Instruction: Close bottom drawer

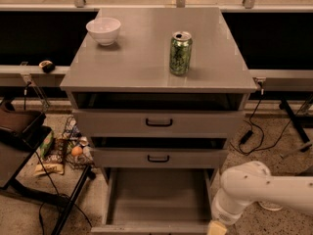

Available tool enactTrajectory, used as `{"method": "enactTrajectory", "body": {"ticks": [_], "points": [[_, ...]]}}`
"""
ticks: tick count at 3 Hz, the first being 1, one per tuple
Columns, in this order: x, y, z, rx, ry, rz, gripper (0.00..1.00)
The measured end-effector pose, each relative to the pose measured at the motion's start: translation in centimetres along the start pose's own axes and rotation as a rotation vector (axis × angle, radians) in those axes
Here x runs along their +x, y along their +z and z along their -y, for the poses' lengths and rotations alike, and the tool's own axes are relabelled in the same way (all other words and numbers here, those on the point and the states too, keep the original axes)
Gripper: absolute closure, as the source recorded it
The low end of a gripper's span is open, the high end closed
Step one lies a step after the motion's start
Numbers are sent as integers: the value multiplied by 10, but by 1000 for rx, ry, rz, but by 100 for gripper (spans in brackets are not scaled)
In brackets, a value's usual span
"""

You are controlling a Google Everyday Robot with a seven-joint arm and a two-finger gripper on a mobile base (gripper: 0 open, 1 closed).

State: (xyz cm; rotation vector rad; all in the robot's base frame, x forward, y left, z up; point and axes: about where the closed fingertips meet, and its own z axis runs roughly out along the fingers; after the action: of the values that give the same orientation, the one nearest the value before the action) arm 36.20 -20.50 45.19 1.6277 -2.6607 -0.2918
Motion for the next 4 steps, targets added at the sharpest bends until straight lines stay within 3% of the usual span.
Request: {"method": "enactTrajectory", "body": {"ticks": [2,3,4], "points": [[4,131,2,-119,27,-18,42],[7,166,-8,-135,74,-3,65],[7,170,-10,-139,82,2,89]]}}
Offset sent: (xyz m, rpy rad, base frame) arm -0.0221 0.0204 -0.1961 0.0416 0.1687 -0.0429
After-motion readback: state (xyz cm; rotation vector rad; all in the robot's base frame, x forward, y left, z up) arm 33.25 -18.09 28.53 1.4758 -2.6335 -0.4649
